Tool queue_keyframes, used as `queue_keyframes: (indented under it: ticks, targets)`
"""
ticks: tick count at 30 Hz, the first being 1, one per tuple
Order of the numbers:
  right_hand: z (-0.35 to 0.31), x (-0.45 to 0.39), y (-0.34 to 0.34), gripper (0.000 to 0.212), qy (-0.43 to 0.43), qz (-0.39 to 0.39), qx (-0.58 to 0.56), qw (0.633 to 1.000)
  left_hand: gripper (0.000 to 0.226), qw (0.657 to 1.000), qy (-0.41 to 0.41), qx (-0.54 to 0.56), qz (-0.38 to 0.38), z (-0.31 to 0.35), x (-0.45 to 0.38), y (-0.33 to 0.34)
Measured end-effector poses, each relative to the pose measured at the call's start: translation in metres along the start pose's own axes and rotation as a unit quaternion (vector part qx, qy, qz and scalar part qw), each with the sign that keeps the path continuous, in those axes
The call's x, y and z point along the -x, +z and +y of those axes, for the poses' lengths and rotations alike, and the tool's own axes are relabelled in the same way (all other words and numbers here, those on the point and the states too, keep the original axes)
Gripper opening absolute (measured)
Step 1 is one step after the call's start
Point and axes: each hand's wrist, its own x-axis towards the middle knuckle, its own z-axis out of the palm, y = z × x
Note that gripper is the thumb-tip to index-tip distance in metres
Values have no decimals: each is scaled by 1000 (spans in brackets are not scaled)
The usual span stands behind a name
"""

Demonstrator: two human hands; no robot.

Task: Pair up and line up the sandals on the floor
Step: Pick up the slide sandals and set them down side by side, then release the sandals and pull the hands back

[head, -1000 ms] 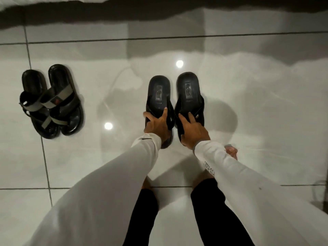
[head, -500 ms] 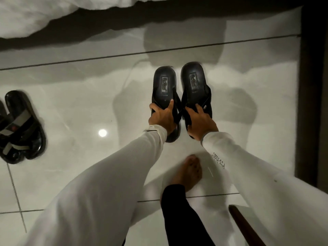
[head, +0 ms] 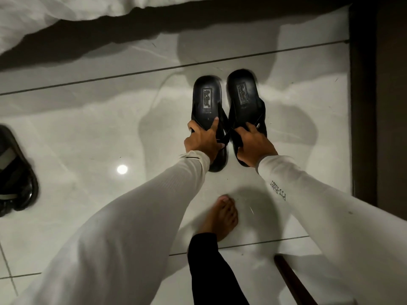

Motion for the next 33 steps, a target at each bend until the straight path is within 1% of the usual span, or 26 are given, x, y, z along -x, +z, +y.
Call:
queue_keyframes:
  ticks: [4,10,12,15,19,21,23,26,29,33]
  targets:
    - [5,-6,-8,53,2,-14,16,1000,83,1000,5,-25,18,3,-2,2]
    - [12,-13,-18,58,5,-22,47,999,85,999,-5,-34,42,11,-7,5]
    - [12,-11,-23,63,12,-35,57,998,88,999,-8,-25,46,14,-6,5]
    - [10,4,-30,78,8,-39,86,996,92,999,-1,2,48,11,4,1]
    - [-7,36,-42,87,7,-30,114,993,90,996,12,-15,85,-17,51,-9]
    - [-25,54,-44,91,9,-38,139,990,86,994,13,-39,106,-45,80,-12]
    - [-57,71,-40,91,-3,-41,169,985,84,991,5,-57,118,-85,107,-18]
    - [-118,86,-25,88,-30,-36,199,979,83,993,-17,-57,105,-160,134,-22]
    - [-194,90,4,85,-67,-39,218,973,83,993,-36,-46,102,-249,153,-22]
    - [-303,87,58,83,-97,-64,212,970,83,991,-56,-39,115,-365,167,-25]
